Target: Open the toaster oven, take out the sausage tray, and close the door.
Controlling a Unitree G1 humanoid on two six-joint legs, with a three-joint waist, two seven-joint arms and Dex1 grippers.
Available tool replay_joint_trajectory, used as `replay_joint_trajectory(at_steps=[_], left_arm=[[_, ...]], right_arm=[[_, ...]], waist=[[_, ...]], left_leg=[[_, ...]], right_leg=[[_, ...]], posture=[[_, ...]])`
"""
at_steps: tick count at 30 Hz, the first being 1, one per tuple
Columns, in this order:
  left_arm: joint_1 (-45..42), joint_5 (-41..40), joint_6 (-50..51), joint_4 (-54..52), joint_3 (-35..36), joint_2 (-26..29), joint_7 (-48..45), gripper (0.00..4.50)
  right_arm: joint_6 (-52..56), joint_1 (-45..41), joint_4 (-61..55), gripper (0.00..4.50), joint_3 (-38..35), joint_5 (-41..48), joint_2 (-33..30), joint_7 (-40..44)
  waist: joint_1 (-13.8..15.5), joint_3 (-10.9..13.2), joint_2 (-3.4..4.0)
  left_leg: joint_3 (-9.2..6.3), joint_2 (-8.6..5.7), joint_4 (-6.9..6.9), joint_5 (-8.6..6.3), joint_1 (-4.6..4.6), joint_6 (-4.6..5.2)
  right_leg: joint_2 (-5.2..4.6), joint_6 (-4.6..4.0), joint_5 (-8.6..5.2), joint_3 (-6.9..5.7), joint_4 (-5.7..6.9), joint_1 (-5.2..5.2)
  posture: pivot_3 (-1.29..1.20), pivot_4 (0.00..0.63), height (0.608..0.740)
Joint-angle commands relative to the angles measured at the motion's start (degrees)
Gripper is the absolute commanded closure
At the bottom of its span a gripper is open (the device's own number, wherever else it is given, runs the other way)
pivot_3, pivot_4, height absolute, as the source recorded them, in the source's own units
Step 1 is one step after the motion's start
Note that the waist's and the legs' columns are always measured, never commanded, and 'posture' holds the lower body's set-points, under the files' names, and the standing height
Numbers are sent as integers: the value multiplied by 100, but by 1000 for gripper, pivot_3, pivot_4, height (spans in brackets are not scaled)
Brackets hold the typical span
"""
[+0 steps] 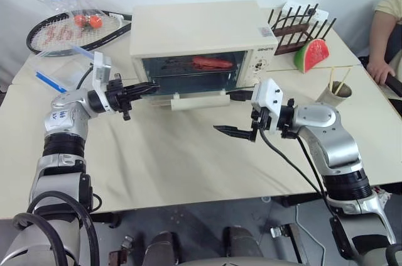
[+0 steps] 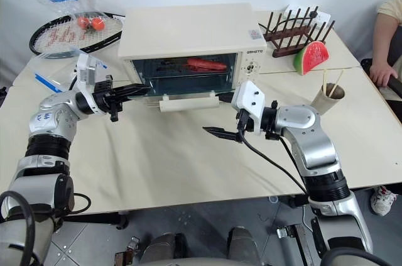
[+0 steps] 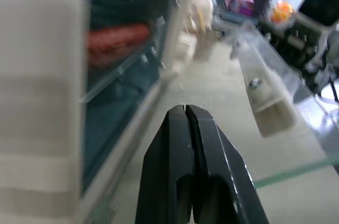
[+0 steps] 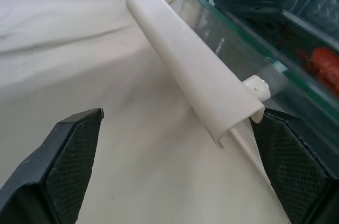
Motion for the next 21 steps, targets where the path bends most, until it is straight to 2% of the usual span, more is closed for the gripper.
replay_joint_trajectory(at_steps=[1,4,8,11,16,21], left_arm=[[-133,378,-228,110,-339,-96,-213,4462],[-222,454,-334,259,-358,-129,-299,4462],[-382,542,-539,502,-322,-202,-243,4462],[-480,597,-636,671,-300,-232,-245,4462],[-596,674,-749,836,-328,-265,-264,4462],[-485,815,-764,741,-511,-313,-527,4462]], right_arm=[[474,240,-701,0,347,13,-277,114],[816,339,-922,0,400,-15,-502,75],[1141,412,-1023,0,765,-408,-1170,229],[1427,336,-962,0,968,-581,-1330,148],[1642,249,-879,0,959,-528,-1236,26],[1947,646,-1497,0,800,-204,-1897,502]], waist=[[19,0,0],[20,0,0],[53,2,-17],[91,7,-19],[167,7,-20],[258,8,-22]], left_leg=[[-1,0,3,0,1,0],[1,-1,3,-1,0,2],[-2,0,0,-2,0,4],[2,-1,7,-2,-7,4],[2,0,18,-2,-8,4],[0,-1,16,-3,-11,6]], right_leg=[[0,0,0,0,0,3],[-2,0,0,0,-2,3],[-1,0,0,-4,-7,3],[-4,0,0,-6,-11,0],[-4,-1,1,-6,-10,2],[-5,-2,1,-9,-14,4]], posture=[[0,150,740],[0,150,740],[0,150,740],[0,150,740],[0,150,740],[0,150,740]])
